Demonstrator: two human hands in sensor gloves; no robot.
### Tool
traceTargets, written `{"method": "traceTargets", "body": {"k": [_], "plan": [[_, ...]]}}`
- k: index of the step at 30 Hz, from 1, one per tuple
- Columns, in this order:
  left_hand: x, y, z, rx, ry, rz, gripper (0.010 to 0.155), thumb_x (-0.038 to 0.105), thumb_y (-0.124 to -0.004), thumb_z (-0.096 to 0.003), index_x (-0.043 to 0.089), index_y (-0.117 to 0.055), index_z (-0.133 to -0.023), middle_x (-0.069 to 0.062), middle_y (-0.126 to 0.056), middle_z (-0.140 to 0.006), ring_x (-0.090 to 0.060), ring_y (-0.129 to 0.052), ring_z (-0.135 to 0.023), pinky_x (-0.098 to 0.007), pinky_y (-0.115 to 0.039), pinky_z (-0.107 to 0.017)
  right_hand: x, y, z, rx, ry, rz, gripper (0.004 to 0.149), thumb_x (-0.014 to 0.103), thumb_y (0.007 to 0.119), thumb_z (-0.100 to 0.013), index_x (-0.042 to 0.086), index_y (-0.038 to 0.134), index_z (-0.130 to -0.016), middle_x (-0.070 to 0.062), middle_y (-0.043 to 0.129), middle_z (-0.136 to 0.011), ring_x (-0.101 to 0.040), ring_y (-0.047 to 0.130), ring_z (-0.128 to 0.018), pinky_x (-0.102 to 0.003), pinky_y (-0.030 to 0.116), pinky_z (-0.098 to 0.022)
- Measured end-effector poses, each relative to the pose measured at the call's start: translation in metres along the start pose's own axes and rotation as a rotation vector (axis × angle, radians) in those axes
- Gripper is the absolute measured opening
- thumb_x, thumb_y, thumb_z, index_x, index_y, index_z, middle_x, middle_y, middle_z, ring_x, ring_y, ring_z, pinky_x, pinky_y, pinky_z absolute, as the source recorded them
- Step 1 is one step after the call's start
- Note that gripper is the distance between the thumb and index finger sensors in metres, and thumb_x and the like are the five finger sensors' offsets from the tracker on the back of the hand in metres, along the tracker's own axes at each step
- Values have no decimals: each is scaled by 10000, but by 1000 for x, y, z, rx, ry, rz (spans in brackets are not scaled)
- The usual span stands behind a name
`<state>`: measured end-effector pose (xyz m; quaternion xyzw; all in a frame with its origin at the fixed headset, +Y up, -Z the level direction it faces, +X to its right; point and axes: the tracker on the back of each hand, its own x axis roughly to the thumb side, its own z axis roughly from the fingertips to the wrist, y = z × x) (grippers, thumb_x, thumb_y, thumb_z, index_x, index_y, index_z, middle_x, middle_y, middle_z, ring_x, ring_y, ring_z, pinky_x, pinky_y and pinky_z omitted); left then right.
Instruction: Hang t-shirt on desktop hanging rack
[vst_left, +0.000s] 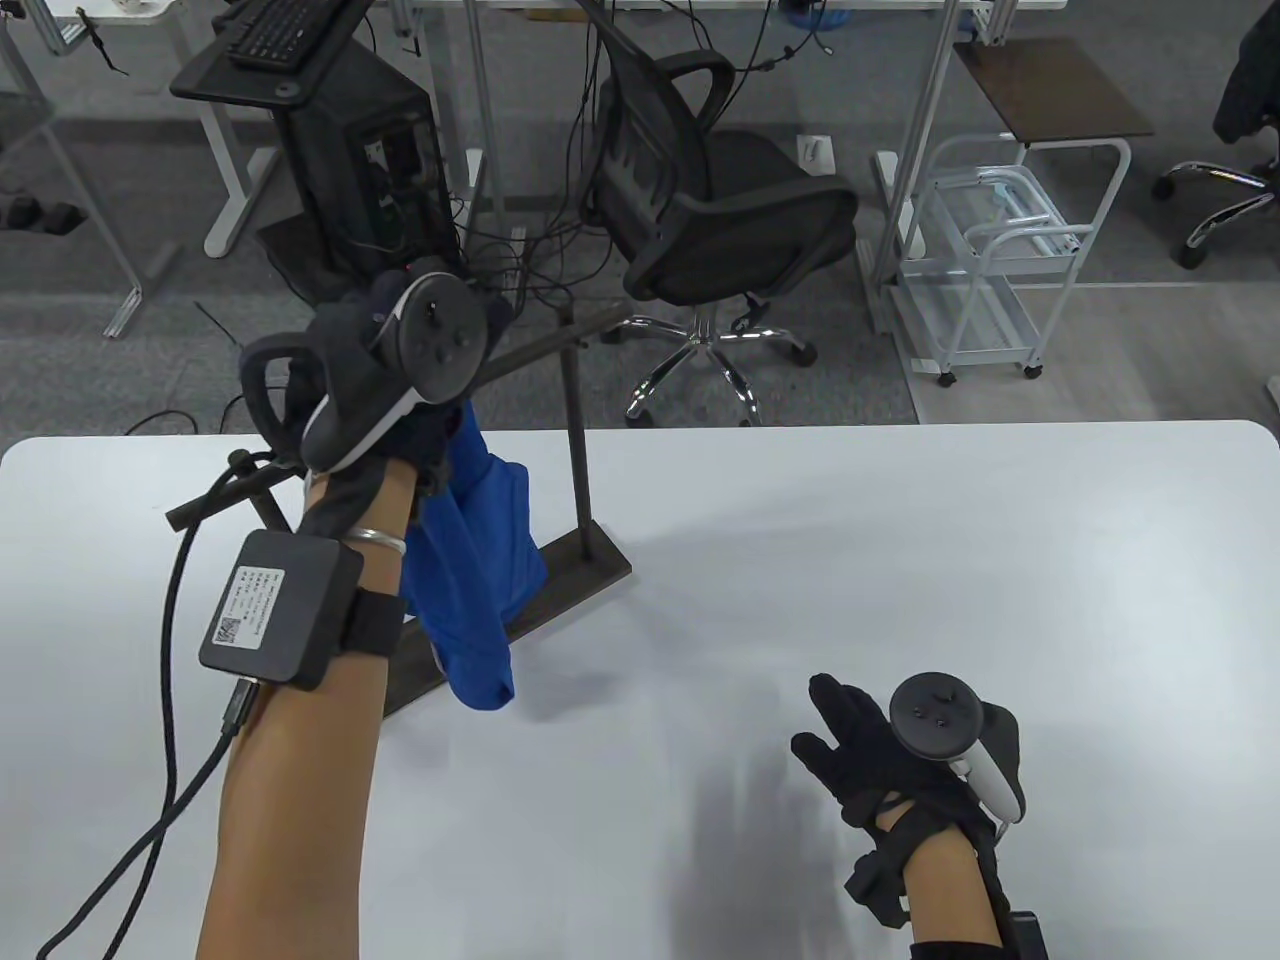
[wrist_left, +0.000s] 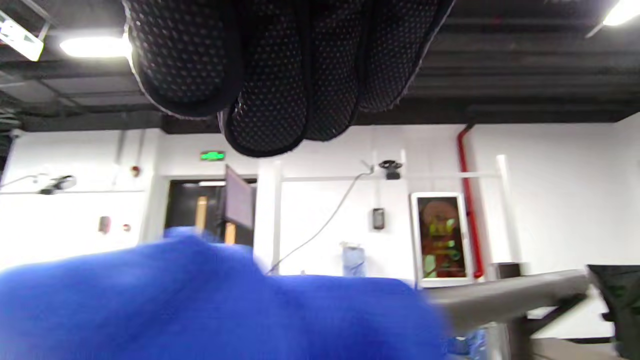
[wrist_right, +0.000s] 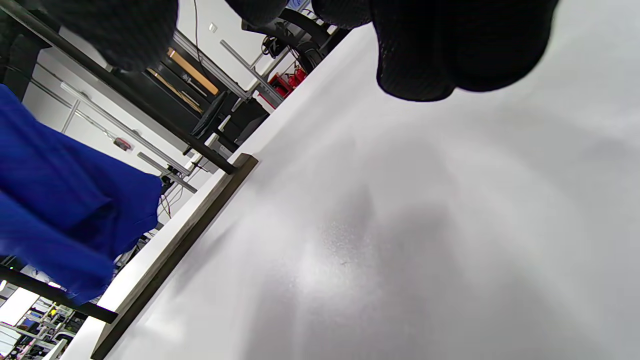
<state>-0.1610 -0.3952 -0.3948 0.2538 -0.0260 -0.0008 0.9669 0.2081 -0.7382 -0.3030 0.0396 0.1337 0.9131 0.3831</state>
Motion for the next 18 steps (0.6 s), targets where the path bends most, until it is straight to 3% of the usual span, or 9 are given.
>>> {"method": "traceTargets", "body": {"k": [8,15,18], "plan": [[49,-16,42,0,-170,52,821,677,-501,-446,194,-492,-1109,-132,-650,-1101,-380,-823,-934,-583,-680,-676,10,-6,5,-105,-87,26,772,458,814,-394,198,416,-1003,-166,378,-1029,-469,724,-713,-569,683,-457],[78,-49,88,-35,-293,146,823,659,-532,-449,183,-431,-1113,-138,-586,-1121,-400,-741,-987,-632,-568,-718,19,1,4,-120,-138,65,792,449,831,-386,204,401,-1004,-150,368,-1037,-477,642,-805,-622,616,-539],[86,-75,114,-99,-325,206,834,654,-542,-452,175,-395,-1119,-157,-552,-1131,-418,-713,-998,-647,-548,-715,24,5,3,-113,-160,94,796,450,831,-384,206,396,-1004,-145,364,-1039,-479,616,-828,-645,585,-564]]}}
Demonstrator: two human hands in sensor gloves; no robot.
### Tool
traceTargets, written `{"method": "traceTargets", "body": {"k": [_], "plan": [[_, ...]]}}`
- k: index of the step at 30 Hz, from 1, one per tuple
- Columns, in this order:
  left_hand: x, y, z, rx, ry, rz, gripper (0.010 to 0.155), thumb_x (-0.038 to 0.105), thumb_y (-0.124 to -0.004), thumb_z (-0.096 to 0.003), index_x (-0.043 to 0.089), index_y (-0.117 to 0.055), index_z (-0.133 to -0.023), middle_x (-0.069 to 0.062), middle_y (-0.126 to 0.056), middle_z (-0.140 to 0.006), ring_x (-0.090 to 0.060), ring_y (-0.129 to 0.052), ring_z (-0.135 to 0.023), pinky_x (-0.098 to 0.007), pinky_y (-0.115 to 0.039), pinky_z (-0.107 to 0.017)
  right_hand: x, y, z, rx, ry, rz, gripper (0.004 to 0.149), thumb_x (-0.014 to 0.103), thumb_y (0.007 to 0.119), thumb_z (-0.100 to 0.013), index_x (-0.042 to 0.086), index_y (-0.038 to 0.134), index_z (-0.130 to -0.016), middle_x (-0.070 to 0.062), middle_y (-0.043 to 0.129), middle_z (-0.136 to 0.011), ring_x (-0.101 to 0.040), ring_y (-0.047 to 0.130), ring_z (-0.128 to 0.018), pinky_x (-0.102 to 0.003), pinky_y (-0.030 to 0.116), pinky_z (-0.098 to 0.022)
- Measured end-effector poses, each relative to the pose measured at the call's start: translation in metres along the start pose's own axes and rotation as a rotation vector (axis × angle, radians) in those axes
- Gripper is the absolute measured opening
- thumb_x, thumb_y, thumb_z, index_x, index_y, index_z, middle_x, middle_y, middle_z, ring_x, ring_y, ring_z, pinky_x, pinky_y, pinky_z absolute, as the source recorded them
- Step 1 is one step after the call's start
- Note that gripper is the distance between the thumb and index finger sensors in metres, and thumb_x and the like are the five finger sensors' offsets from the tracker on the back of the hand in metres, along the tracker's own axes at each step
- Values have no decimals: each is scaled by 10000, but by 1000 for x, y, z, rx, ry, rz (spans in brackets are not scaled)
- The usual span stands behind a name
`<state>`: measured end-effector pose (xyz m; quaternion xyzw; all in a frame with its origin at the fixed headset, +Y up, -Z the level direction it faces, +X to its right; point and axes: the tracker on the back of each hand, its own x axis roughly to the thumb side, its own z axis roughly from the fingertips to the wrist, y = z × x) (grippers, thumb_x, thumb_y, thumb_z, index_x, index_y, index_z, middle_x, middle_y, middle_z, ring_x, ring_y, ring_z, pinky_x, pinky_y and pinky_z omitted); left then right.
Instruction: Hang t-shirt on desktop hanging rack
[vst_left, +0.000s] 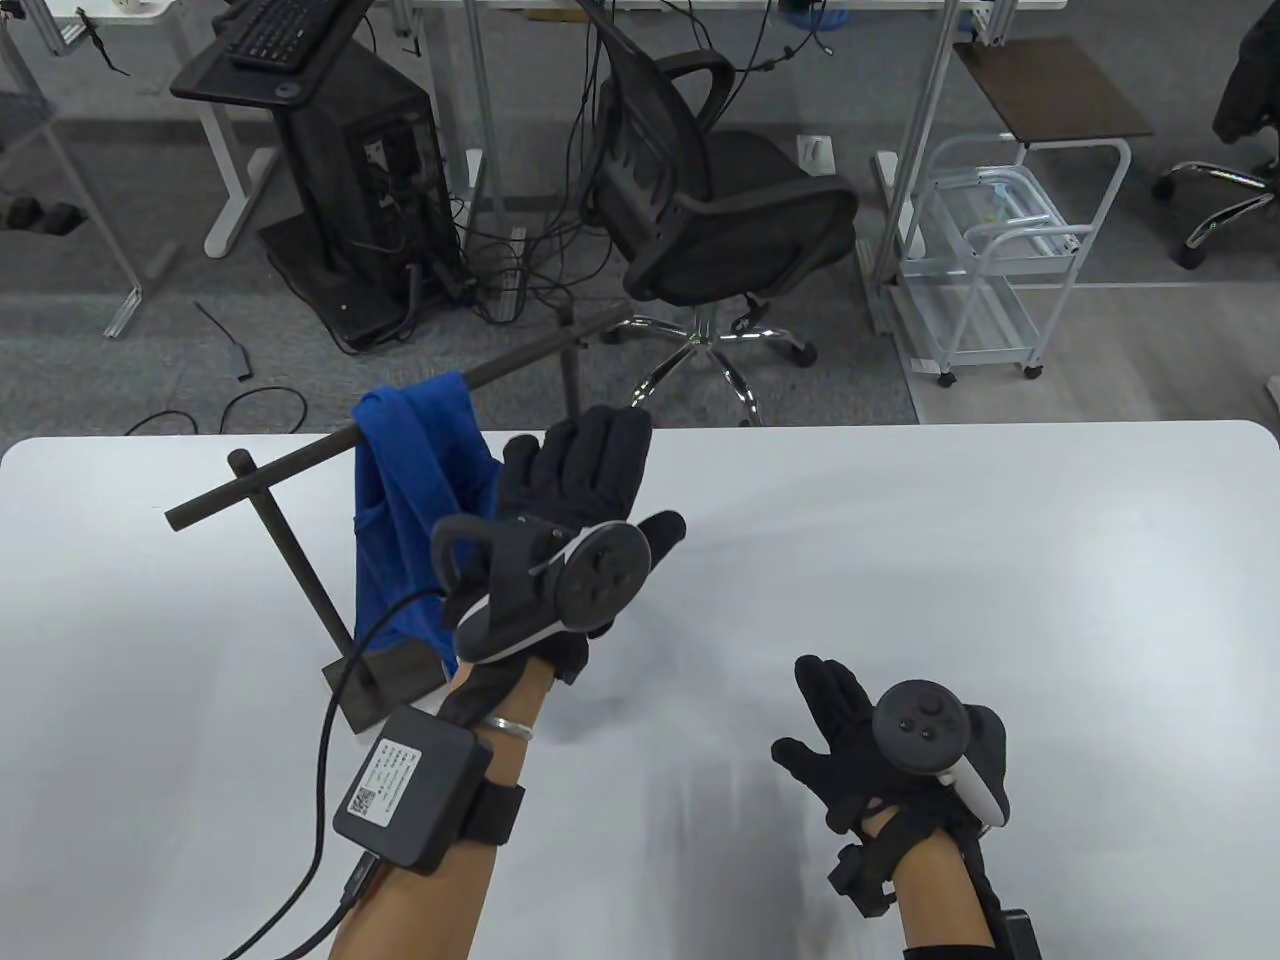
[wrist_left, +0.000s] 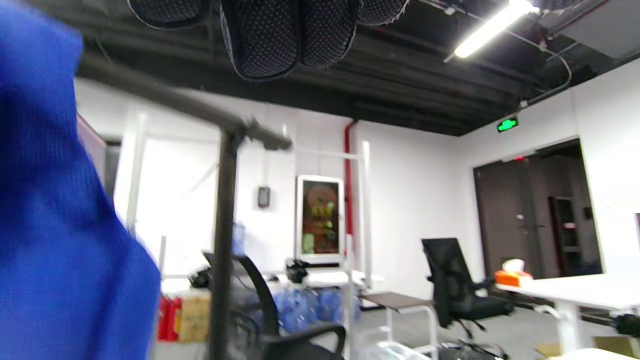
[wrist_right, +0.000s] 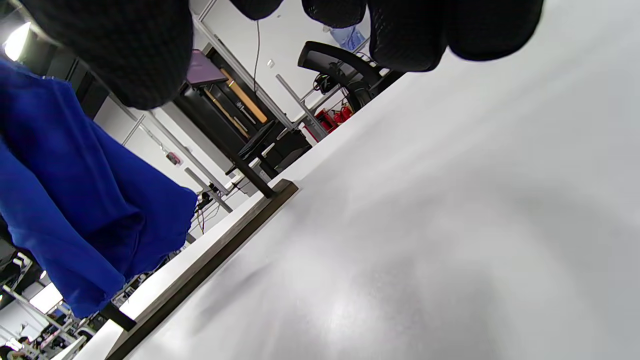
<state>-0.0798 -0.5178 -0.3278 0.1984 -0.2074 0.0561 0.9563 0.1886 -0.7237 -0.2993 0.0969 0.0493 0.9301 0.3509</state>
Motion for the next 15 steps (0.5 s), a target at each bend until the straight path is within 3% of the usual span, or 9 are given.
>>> {"method": "traceTargets", "body": {"k": [2,15], "plan": [[4,-22,14,-69,-2,16,847,656,-543,-451,183,-346,-1126,-159,-498,-1151,-426,-665,-1026,-656,-520,-726,4,1,0,-12,-19,7,797,451,832,-383,209,395,-1004,-143,362,-1041,-480,604,-838,-650,573,-573],[10,-136,83,-206,17,212,851,642,-551,-453,176,-295,-1118,-176,-394,-1158,-449,-546,-1056,-678,-452,-718,16,8,-4,-7,-75,67,803,451,836,-378,216,390,-1004,-131,359,-1045,-490,569,-862,-659,556,-586]]}}
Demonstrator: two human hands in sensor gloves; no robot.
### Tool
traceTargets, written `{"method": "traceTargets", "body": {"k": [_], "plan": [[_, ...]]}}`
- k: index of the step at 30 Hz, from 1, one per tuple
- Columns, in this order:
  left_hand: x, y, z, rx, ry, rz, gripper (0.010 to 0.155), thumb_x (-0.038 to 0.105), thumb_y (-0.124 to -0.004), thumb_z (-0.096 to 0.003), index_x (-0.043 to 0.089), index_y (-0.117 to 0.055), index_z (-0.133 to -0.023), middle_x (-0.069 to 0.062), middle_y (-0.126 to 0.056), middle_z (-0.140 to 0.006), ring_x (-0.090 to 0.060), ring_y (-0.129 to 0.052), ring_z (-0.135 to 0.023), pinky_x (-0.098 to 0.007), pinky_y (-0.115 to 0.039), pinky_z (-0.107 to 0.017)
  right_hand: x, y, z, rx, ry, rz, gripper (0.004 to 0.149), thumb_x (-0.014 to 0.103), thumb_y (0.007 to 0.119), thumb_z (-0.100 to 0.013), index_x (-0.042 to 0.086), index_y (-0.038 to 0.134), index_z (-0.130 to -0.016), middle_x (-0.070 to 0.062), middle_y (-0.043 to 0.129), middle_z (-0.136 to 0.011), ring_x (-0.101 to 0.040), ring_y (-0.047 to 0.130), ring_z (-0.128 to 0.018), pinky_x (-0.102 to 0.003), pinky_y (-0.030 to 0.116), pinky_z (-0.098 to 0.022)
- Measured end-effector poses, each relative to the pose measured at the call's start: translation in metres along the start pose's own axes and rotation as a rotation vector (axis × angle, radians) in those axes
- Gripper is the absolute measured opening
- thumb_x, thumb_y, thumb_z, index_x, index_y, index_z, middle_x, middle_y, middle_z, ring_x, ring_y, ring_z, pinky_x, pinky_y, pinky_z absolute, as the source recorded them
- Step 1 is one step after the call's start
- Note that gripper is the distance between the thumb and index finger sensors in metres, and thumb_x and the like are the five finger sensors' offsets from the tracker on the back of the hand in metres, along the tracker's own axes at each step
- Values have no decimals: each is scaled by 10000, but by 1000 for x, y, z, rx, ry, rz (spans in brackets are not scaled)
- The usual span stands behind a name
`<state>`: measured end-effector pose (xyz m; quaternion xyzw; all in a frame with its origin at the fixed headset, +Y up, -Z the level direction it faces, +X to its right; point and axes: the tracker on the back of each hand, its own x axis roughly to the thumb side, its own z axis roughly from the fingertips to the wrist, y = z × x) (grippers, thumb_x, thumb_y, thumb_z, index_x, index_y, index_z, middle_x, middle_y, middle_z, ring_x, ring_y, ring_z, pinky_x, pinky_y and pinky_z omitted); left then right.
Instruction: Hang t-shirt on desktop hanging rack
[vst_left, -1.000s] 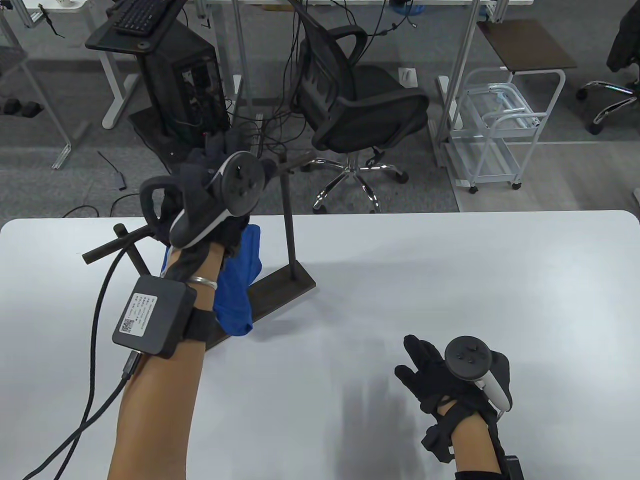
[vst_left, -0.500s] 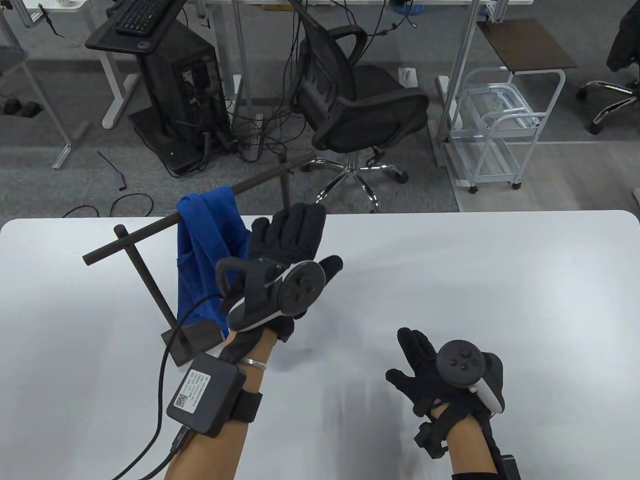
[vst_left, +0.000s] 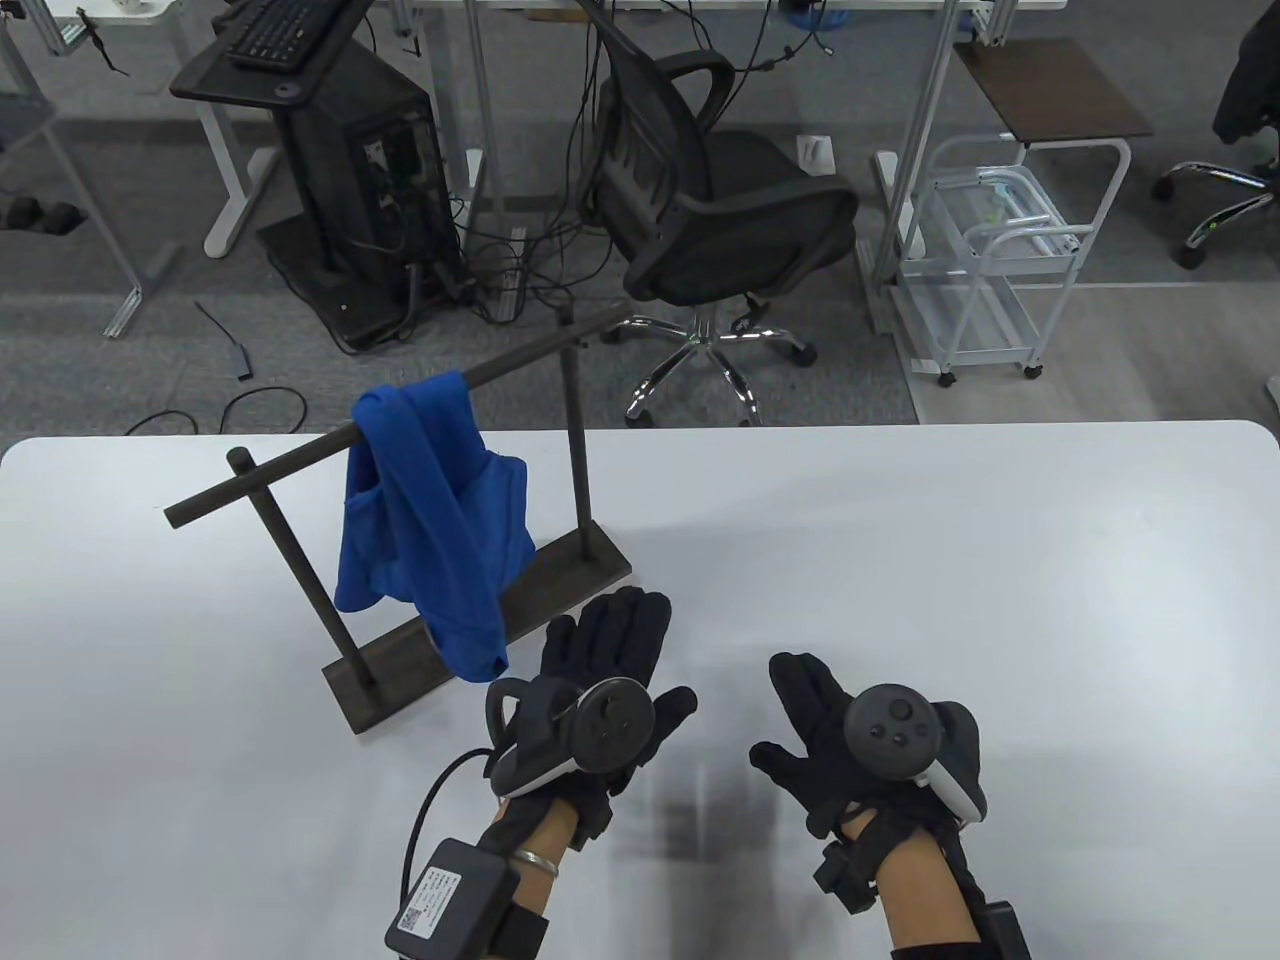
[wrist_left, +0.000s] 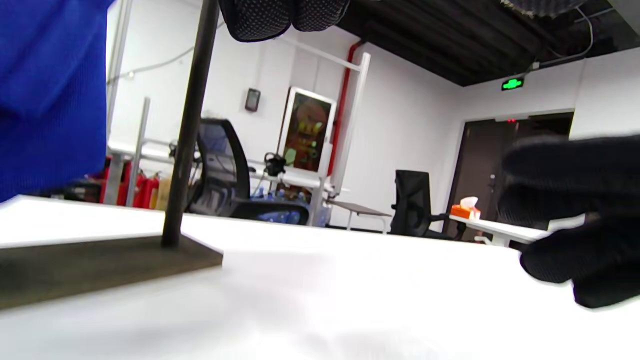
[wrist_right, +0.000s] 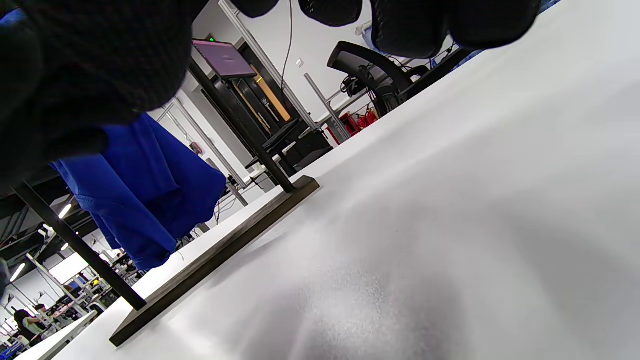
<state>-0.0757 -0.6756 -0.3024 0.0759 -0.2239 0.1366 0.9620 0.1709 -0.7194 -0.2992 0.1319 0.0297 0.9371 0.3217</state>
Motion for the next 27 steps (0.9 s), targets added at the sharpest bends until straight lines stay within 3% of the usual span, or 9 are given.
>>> {"method": "traceTargets", "body": {"k": [7,15,27], "plan": [[-9,-44,13,-58,50,130,849,639,-555,-454,172,-301,-1116,-177,-389,-1158,-457,-511,-1064,-730,-316,-691,1,4,-2,20,0,14,806,450,837,-378,219,385,-1004,-136,357,-1046,-492,564,-865,-660,555,-586],[-23,-76,24,-177,90,221,843,628,-563,-454,170,-303,-1113,-188,-365,-1154,-470,-484,-1061,-734,-318,-682,5,17,-5,79,-9,72,810,453,836,-378,225,377,-1004,-131,357,-1046,-495,562,-865,-659,558,-585],[-35,-81,31,-270,38,95,838,632,-552,-445,171,-334,-1109,-176,-472,-1139,-463,-604,-1026,-708,-461,-687,12,48,-7,251,-3,133,796,444,836,-377,209,399,-1000,-144,429,-1031,-487,608,-844,-651,581,-575]]}}
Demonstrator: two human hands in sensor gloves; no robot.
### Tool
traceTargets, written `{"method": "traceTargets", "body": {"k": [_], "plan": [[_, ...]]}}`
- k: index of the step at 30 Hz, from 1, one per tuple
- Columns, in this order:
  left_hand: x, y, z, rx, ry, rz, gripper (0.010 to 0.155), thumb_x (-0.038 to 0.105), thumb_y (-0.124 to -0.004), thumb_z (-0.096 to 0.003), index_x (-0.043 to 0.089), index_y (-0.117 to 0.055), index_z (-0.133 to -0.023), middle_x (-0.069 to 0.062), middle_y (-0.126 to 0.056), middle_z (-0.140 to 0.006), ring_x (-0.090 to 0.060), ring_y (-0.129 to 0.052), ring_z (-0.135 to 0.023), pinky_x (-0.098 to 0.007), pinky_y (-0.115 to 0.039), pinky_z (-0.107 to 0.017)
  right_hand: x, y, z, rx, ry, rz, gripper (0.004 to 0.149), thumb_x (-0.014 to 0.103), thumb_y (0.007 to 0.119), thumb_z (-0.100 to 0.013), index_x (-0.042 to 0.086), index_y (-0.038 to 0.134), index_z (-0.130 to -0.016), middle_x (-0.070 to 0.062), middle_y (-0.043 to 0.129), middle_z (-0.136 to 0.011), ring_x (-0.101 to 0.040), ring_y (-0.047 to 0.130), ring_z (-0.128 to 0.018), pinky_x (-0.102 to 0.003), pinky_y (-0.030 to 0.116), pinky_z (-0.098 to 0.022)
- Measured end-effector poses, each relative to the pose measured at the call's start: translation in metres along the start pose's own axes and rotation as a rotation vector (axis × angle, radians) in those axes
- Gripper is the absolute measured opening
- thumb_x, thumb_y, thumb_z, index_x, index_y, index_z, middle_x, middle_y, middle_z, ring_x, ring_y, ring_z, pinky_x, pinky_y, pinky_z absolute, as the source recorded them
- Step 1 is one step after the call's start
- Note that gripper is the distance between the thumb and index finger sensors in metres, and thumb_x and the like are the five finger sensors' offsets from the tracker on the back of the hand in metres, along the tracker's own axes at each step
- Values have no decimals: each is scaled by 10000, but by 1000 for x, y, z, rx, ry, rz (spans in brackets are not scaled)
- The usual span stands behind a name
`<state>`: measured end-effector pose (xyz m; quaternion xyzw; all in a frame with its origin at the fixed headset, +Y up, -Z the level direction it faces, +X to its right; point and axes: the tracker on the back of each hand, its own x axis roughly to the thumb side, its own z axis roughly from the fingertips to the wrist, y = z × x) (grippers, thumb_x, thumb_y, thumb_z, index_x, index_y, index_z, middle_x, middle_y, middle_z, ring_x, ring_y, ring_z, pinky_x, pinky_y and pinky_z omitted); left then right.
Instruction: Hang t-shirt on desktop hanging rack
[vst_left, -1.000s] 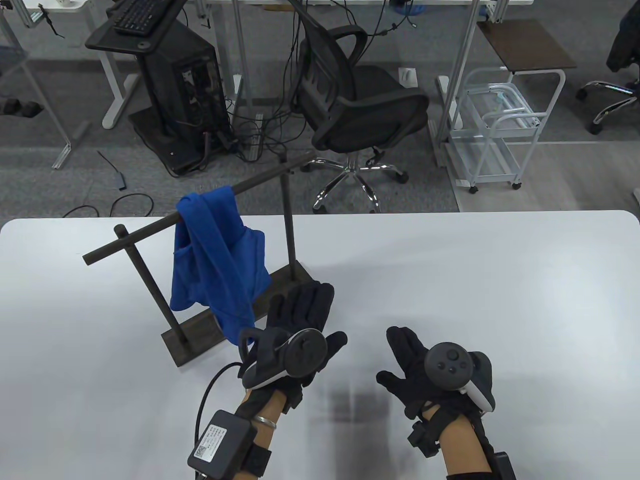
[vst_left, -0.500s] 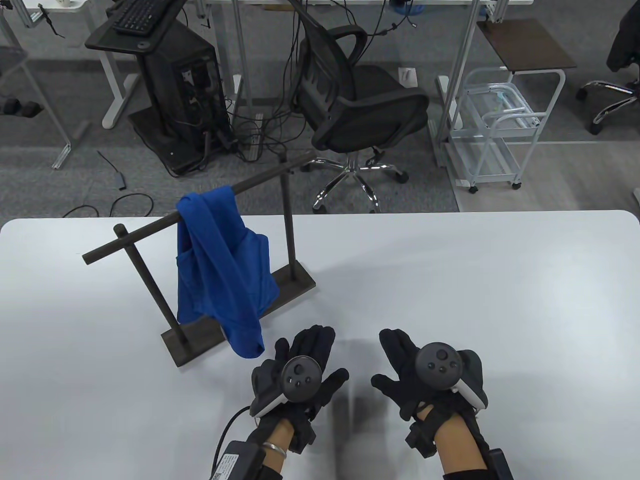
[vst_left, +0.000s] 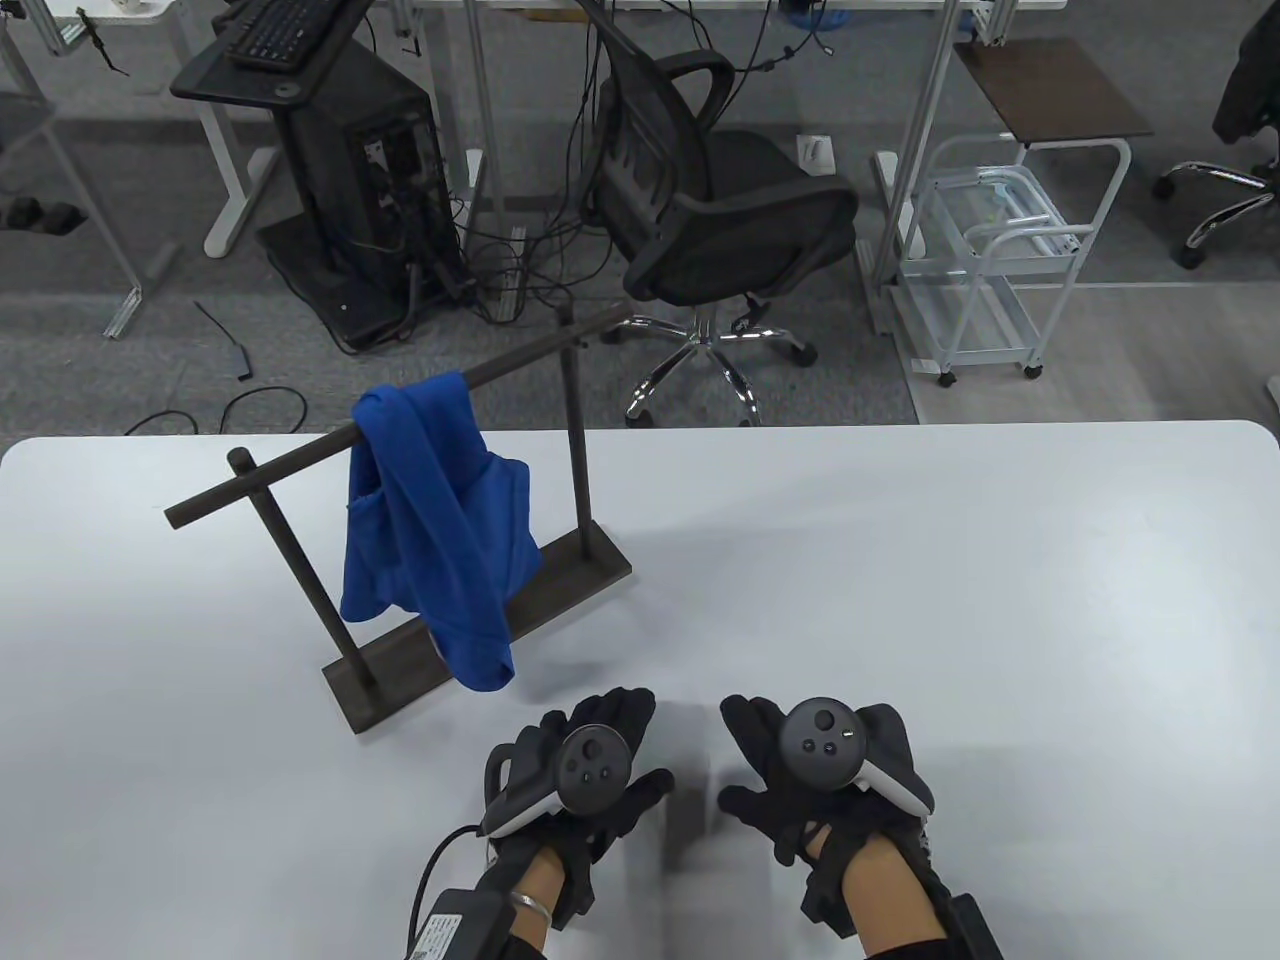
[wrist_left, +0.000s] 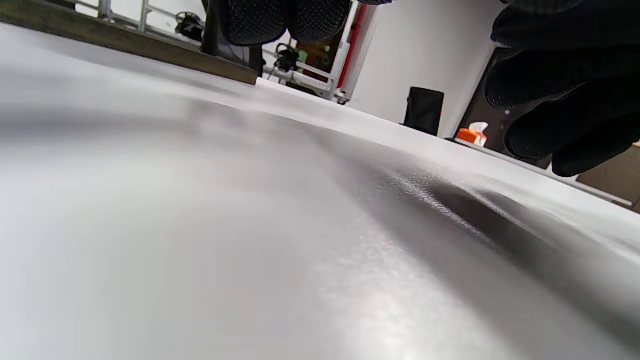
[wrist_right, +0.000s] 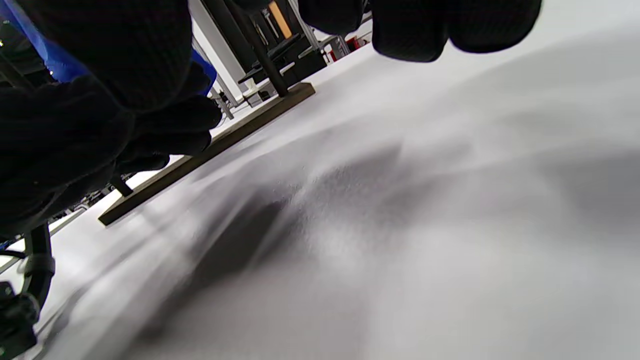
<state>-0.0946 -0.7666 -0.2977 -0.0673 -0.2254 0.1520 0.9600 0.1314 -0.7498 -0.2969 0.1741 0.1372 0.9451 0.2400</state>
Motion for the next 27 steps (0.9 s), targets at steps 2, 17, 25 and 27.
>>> {"method": "traceTargets", "body": {"k": [2,17,25,27], "plan": [[-1,1,0,5,-1,-22,833,631,-554,-445,172,-346,-1108,-168,-490,-1135,-453,-628,-1020,-702,-484,-686,2,2,-1,5,-13,-3,770,437,838,-376,188,450,-993,-143,479,-1019,-479,641,-827,-645,598,-565],[-3,4,0,9,-24,-16,827,625,-562,-446,169,-362,-1107,-168,-498,-1133,-450,-628,-1021,-698,-495,-684,-5,-8,-3,-41,-7,-50,697,413,835,-379,138,566,-960,-173,602,-964,-459,726,-768,-635,640,-529],[-7,6,2,13,-7,-16,831,623,-565,-445,168,-353,-1107,-171,-482,-1136,-455,-611,-1026,-702,-488,-684,-4,-7,-4,-20,-7,-44,691,415,831,-381,135,573,-957,-179,613,-957,-459,738,-757,-633,647,-524],[-9,6,3,8,1,-16,831,622,-565,-446,166,-352,-1107,-171,-480,-1137,-454,-608,-1027,-700,-487,-686,-3,-6,-5,-15,-7,-39,691,415,831,-382,135,574,-958,-174,615,-957,-458,738,-757,-633,648,-523]]}}
